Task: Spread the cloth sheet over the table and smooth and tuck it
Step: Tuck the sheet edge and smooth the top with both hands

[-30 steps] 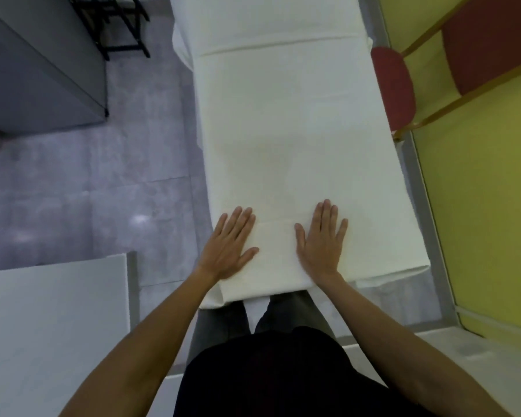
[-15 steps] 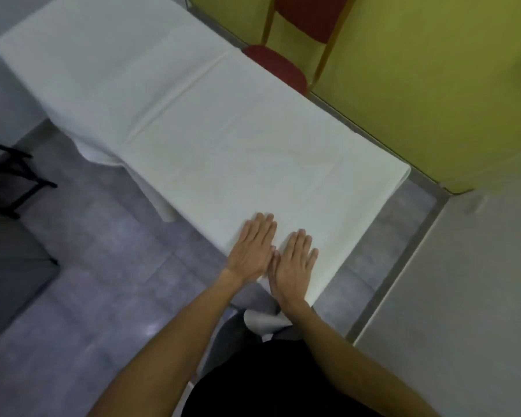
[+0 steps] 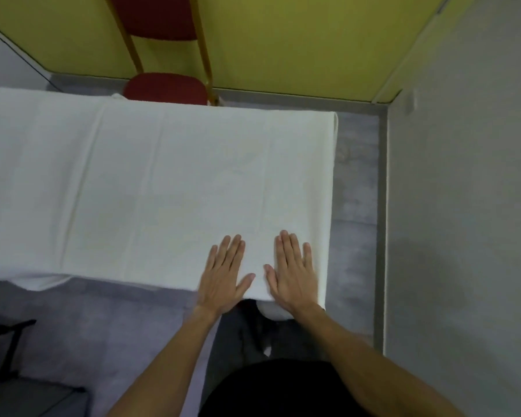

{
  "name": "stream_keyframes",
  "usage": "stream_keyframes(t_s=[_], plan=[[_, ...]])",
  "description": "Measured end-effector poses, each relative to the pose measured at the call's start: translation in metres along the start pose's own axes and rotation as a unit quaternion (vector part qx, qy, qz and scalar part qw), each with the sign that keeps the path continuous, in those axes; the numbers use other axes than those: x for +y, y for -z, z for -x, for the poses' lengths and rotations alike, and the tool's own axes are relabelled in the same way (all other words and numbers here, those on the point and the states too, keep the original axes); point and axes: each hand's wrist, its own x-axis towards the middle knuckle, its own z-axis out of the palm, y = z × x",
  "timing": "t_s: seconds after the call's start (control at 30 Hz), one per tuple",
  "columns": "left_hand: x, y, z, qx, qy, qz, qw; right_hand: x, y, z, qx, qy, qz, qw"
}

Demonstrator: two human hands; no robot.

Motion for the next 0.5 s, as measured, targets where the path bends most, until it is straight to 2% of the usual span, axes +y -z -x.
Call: stream_keyframes(t_s=[0.17,0.23,0.37,0.5], plan=[[0.008,0.01,-0.001,-0.011,-0.001,0.007,1.0,-0.001,0.005,0.002,-0.014,0.002,-0.003,1.0],[0.013,0.011,-0.004,-0.009,-0.034,0.037,0.999,-0.004,0.01,0.007,0.002,-0.012,-0.03,0.999],[0.037,0.015,-0.025,-0.013,-0.211,0.082,0.974,-0.005,0.023,0.033,0.063,-0.156,-0.073,0.983],[0.081,0.021,-0.046,-0.079,-0.402,0.051,0.911,-0.006,0.014,0.073,0.087,-0.302,-0.164,0.935]])
